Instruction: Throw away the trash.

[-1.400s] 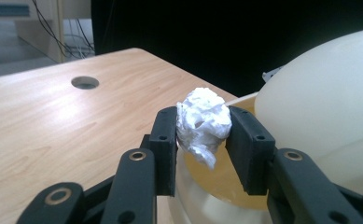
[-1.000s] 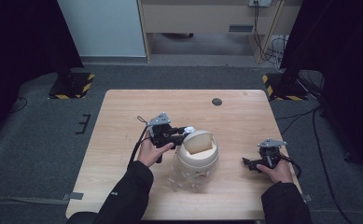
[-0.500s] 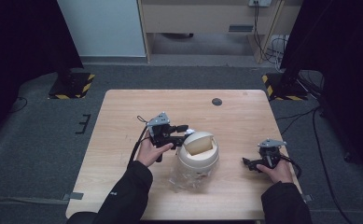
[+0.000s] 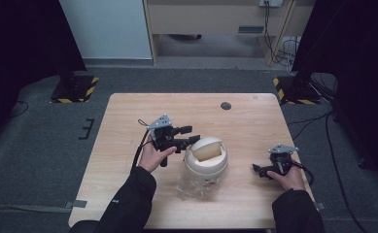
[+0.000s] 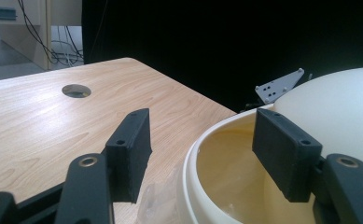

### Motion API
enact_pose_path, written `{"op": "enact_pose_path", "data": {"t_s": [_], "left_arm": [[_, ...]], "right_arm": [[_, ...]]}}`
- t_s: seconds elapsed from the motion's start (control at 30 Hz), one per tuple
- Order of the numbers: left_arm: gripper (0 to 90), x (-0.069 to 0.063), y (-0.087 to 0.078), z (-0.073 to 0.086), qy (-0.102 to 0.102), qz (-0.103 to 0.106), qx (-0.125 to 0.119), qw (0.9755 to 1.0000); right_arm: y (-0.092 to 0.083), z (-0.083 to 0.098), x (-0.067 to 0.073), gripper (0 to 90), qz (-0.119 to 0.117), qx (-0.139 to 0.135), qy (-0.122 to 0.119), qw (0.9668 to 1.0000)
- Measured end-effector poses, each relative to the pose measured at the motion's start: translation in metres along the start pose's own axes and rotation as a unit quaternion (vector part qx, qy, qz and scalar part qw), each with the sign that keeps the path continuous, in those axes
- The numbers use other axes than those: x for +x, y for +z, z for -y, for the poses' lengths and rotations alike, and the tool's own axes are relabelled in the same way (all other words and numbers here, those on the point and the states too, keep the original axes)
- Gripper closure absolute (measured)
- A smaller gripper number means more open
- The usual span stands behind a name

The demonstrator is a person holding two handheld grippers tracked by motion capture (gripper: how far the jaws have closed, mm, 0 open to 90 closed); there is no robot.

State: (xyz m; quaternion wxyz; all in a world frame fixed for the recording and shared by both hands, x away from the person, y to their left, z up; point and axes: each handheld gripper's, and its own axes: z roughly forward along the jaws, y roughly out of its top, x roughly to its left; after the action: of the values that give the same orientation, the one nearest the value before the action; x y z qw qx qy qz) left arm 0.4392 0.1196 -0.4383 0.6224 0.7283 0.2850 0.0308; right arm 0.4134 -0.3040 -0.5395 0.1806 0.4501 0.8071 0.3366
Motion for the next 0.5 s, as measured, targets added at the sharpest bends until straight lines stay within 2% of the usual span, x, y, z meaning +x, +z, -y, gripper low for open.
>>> {"op": "enact_pose_path", "data": {"t_s": [0.33,0.5], "left_arm": [[36.2,-0.001,-0.003,-0.002,0.004,-0.004,-0.003,1.0],[35.4,0.002,-0.019,-0.006,0.016,-0.028,-0.001,0.9995]], "right_arm": [[0.0,0.0,0.0,0.7,0.0,0.0,0.0,1.0],[0.0,0.0,0.0,0.7,0.0,0.0,0.0,1.0]]}}
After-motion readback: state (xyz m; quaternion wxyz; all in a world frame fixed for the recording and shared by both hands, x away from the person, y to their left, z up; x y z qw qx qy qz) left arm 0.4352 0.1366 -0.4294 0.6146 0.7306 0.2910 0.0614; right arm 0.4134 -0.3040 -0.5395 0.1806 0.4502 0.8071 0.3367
